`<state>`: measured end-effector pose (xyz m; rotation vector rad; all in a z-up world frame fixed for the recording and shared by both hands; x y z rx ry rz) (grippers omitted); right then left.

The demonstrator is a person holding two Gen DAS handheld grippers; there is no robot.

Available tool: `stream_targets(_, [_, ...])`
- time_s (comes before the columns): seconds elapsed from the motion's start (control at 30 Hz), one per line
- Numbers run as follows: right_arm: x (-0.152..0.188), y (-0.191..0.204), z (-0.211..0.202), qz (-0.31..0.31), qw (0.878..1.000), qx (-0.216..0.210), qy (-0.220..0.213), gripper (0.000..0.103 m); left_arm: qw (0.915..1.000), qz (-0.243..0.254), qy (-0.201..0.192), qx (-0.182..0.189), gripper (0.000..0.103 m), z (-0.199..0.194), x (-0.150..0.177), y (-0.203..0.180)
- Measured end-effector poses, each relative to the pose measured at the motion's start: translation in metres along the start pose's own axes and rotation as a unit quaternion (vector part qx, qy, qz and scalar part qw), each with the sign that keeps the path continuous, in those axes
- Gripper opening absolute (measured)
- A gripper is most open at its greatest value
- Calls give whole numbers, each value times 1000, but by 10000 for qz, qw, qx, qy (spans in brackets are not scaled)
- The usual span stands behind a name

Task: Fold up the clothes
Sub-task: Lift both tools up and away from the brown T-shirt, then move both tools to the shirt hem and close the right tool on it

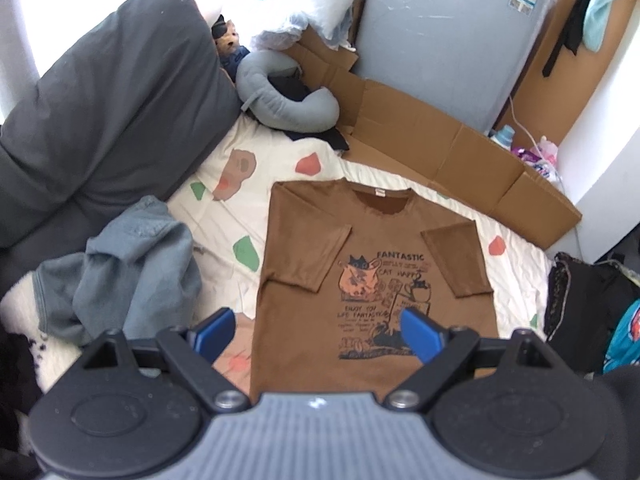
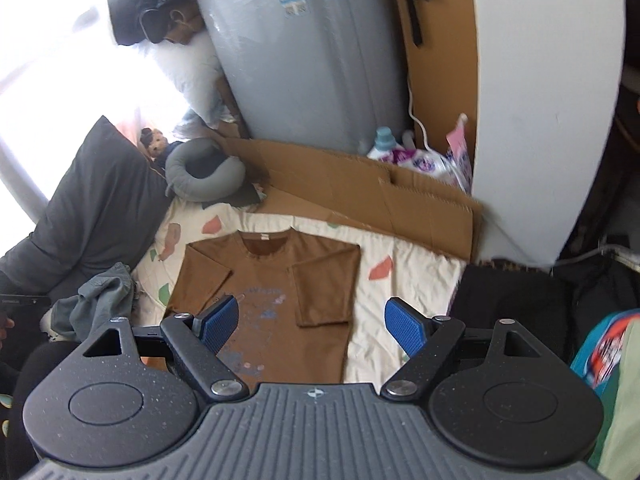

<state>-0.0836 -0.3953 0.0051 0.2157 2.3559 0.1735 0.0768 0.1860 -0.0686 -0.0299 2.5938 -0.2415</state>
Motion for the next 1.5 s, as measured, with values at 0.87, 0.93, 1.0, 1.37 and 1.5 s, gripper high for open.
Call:
stream_targets(0.87, [201, -38, 120, 698, 9969, 24, 368, 74, 9981, -497, 286, -207, 77, 82, 116, 57])
stream_targets(0.93, [217, -37, 132, 767, 9960, -42, 460, 69, 9975, -545, 391, -229, 75, 92, 126, 65])
stream_targets(1.0, [233, -36, 143, 829, 9950, -104, 554, 63, 9969, -574, 477, -256, 70, 101, 135, 73])
stream_targets(1.37, [318, -19, 207, 954, 9864, -429, 1268, 45, 9889, -829, 1137, -482, 60, 145, 187, 104])
stream_targets(1.5, [344, -8, 231, 884, 9822, -535, 1570, 35, 9858, -935, 1277, -563, 60, 154, 197, 110])
Point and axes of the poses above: each gripper's, at about its wrist camera, not at the fingertips, and z roughly the way its jaws point, y to its left, x to its underside, the point moved 4 cm from there along z, roughly the way its jaws point, and after that the axes turned 6 degrees about -z, right-handed, at the moved point
